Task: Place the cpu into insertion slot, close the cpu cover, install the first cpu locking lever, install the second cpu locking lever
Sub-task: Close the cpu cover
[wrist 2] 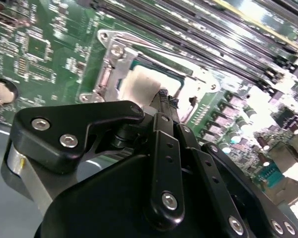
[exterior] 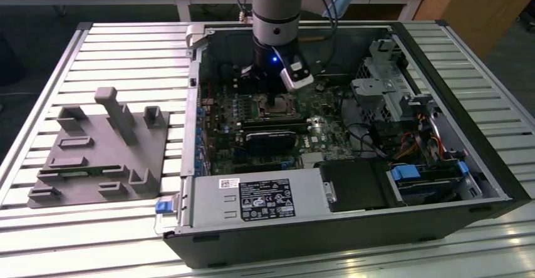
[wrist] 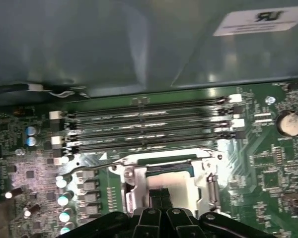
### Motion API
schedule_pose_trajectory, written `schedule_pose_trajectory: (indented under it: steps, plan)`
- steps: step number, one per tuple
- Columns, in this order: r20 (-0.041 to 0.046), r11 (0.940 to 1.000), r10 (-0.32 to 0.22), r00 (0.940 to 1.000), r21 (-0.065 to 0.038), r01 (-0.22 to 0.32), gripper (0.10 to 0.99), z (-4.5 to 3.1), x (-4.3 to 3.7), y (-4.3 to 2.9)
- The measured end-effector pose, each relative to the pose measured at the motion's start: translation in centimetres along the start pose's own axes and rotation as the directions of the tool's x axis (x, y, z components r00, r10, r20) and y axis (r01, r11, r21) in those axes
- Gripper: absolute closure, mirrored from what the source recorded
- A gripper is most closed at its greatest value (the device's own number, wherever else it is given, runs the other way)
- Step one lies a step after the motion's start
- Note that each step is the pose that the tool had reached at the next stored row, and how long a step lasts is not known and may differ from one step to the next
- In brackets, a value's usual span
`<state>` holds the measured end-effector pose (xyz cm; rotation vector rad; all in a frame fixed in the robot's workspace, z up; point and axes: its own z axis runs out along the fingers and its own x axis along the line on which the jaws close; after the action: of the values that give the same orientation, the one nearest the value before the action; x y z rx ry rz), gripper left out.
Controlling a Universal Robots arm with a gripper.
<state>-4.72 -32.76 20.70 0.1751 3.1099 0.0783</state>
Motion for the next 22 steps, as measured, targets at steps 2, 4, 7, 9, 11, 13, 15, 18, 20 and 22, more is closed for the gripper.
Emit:
schedule_pose_trajectory:
  steps: [2, 4, 7, 9, 11, 13, 15, 18, 20, 22]
  plan:
    - [0.0, 1.0, 0.001, 1.0, 0.0, -0.001, 0.98, 0.02, 0.44, -0.06]
    - [0.0001, 1.0, 0.001, 1.0, 0.0, -0.001, 0.98, 0.05, 0.83, -0.11]
    - [0.0002, 1.0, 0.002, 1.0, 0.0, -0.002, 0.98, 0.14, 1.4, -0.18]
    - [0.0, 1.0, 0.002, 1.0, 0.0, -0.002, 0.98, 0.21, 1.64, -0.21]
    - [0.0001, 1.0, 0.002, 1.0, 0.0, -0.002, 0.98, 0.34, 1.73, -0.23]
    - [0.0001, 1.0, 0.002, 1.0, 0.0, -0.002, 0.98, 0.45, 1.76, -0.23]
    - [0.0, 1.0, 0.002, 1.0, 0.0, -0.002, 0.98, 0.53, 1.78, -0.24]
    - [0.0, 1.0, 0.002, 1.0, 0.0, -0.002, 0.98, 0.58, 1.79, -0.24]
    - [0.0, 1.0, 0.002, 1.0, 0.0, -0.002, 0.98, 0.6, 1.79, -0.25]
    - [0.0, 1.0, 0.002, 1.0, 0.0, -0.002, 0.98, 0.61, 1.75, -0.24]
